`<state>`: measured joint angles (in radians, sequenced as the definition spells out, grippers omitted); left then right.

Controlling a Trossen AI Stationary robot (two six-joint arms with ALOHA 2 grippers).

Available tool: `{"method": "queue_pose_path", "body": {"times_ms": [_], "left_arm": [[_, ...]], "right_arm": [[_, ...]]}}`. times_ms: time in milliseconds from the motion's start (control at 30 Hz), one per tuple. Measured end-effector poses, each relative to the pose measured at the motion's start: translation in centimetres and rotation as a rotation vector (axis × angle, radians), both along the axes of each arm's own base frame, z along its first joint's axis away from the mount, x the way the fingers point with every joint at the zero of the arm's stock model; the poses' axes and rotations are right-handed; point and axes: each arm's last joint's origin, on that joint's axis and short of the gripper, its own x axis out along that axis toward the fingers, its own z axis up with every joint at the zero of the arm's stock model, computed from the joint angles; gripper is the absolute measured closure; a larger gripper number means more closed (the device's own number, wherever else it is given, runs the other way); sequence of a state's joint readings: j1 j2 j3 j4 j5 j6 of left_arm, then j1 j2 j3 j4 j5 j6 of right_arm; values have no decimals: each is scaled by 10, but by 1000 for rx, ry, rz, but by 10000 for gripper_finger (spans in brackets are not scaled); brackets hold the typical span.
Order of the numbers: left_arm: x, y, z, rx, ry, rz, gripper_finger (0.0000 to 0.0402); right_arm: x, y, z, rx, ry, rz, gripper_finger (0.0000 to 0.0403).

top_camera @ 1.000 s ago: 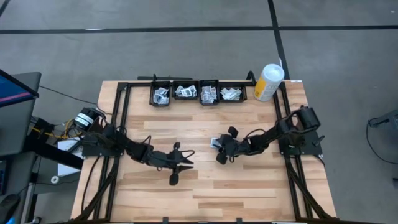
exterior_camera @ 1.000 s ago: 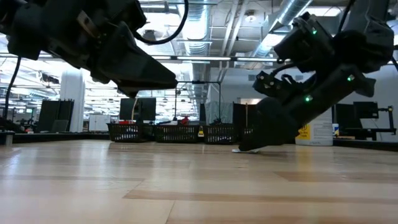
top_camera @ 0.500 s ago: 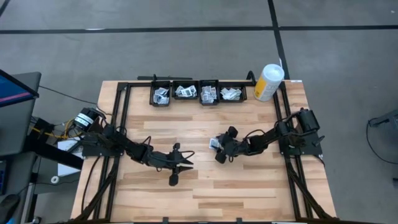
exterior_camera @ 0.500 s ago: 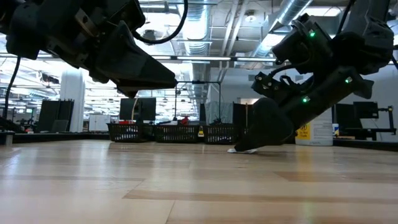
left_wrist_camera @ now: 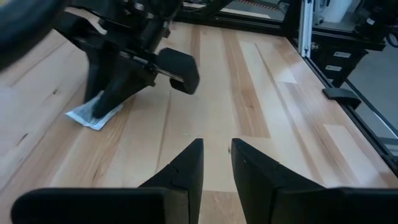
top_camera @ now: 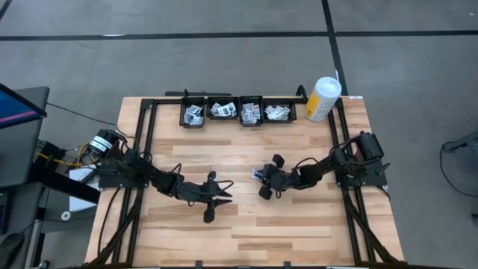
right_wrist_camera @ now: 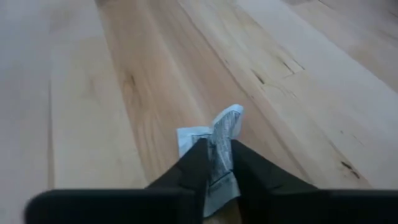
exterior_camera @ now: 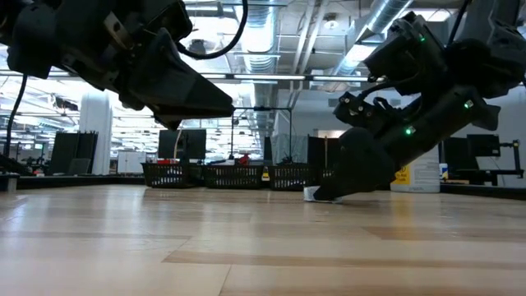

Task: Pick & Place First Aid Supplies
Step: Put the black towelette pack into the middle left black bin

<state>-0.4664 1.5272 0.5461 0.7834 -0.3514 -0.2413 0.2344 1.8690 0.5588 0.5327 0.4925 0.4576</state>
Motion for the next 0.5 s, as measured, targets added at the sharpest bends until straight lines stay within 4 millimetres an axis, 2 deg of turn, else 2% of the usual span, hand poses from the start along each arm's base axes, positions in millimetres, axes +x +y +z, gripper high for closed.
{"method": "queue_pose_path", "body": {"times_ms": [133, 233, 367, 500], "left_arm": [[1, 0, -4, 8, 10, 31, 318], [4, 1, -14, 12, 38, 88, 318], [11, 7, -30, -50, 52, 236, 318], [20, 15, -40, -174, 6, 308, 318]], "right_arm": [[4, 1, 4, -26, -56, 39, 379], [8, 7, 15, -46, -133, 102, 395], [12, 18, 39, -69, -238, 167, 395], [12, 30, 55, -100, -283, 238, 374]]}}
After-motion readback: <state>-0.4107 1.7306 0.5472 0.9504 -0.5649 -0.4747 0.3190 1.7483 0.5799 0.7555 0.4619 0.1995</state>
